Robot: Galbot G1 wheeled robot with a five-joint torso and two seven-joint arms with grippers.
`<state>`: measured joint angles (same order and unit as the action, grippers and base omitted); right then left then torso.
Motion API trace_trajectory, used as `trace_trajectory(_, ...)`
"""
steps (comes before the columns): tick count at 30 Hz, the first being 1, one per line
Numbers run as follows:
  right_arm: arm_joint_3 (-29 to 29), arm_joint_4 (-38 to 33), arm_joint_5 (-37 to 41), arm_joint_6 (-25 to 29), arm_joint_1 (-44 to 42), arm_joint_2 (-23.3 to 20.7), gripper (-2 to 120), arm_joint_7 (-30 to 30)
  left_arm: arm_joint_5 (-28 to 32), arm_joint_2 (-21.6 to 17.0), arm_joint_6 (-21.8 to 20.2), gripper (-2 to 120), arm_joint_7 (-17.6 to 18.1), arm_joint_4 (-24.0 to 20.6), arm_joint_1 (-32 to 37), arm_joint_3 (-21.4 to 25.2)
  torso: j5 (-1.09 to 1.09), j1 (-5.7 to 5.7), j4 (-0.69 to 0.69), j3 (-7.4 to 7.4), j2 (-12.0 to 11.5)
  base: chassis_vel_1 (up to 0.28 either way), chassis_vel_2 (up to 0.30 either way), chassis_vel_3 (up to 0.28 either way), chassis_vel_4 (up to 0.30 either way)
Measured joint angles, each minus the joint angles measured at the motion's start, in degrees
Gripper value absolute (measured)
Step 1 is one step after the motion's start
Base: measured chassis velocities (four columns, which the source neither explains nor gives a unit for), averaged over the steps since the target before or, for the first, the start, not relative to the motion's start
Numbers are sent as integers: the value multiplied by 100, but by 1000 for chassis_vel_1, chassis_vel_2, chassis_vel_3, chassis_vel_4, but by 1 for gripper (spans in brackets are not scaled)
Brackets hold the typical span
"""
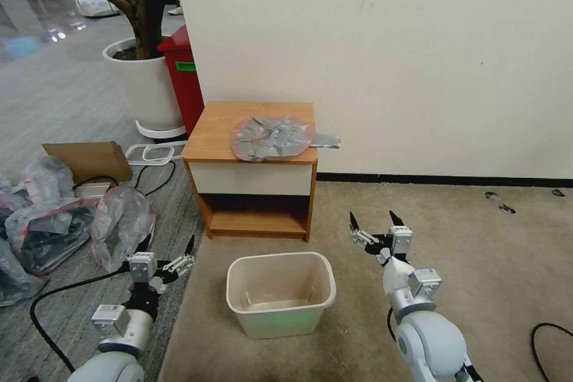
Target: Pick up the garbage bag from the table and place it over the trash can.
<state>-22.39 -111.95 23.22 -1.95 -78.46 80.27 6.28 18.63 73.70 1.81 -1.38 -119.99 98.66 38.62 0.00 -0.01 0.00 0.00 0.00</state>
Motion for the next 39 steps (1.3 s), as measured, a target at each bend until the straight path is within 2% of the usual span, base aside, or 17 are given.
trace_trajectory(2,139,155,756,-3,377,-27,100,206,48,-1,62,100,46,-12,10,-31,-1,0,0,0,0,0,0,0,0)
trace_trajectory(4,207,255,1229,-5,604,-36,100,266,49,-1,72,100,62,-31,24,-31,0,0,0,0,0,0,0,0,0)
trace_trajectory(5,207,255,1229,-5,604,-36,100,266,49,-1,72,100,62,-31,24,-31,0,0,0,0,0,0,0,0,0)
trace_trajectory(7,299,363,1814,-22,864,-36,100,358,45,2,75,100,66,-67,52,-26,-1,0,0,0,0,0,0,0,0)
trace_trajectory(10,507,780,3075,-60,1596,84,100,646,-37,70,79,100,79,-111,130,-2,0,0,0,0,0,0,0,0,0)
trace_trajectory(11,507,780,3075,-60,1596,84,100,646,-37,70,79,100,79,-111,130,-2,0,0,0,0,0,0,0,0,0)
trace_trajectory(14,571,1292,3838,-55,2266,235,99,822,-177,183,95,100,149,-123,203,19,-1,0,0,0,0,0,0,0,0)
trace_trajectory(15,571,1292,3838,-55,2266,235,99,822,-177,183,95,100,149,-123,203,19,-1,0,0,0,0,0,0,0,0)
trace_trajectory(18,595,1984,4186,-47,2893,362,99,894,-259,291,120,100,218,-155,335,94,-1,0,1,0,0,0,0,0,0)
trace_trajectory(24,610,2357,4217,-48,3124,444,98,927,-293,339,140,100,263,-159,383,125,0,0,0,0,0,0,0,0,0)
trace_trajectory(26,663,2755,4205,5,3354,554,96,871,-373,398,145,100,450,-140,397,144,0,0,1,0,0,0,0,0,0)
trace_trajectory(29,678,2929,4172,64,3516,658,94,773,-394,429,143,100,520,-111,397,144,-1,0,0,0,0,0,0,0,0)
trace_trajectory(39,752,3030,3945,195,3593,701,58,500,-426,474,146,100,573,-61,404,142,0,1,0,0,0,0,0,0,0)
